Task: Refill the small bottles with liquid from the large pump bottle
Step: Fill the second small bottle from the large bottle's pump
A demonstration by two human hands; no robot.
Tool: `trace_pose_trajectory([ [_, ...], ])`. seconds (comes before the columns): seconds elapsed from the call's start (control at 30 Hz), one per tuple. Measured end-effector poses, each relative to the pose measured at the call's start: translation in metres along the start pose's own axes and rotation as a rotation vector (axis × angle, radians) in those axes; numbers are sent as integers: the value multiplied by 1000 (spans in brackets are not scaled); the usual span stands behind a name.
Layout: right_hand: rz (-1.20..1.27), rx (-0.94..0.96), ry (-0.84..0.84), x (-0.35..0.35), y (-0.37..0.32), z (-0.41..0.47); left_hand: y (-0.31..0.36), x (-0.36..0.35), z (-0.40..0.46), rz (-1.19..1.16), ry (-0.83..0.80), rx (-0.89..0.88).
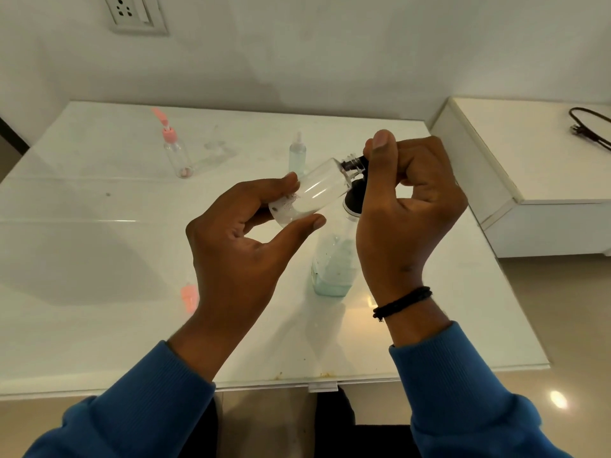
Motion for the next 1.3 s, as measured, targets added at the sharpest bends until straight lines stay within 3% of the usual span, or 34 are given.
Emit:
trace_pose_trajectory([
  [1.3, -4, 11, -5, -1, 1, 4, 0, 0, 1, -31, 4, 8],
])
Point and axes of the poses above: each hand's wrist, its own z-axis towards the middle knuckle, its own x-axis out of the back of the hand, y = z × x, the point moved 2 cm from there along z, towards the middle knuckle, and after that the axes turned 3 degrees about -x, right-handed, at the moved point
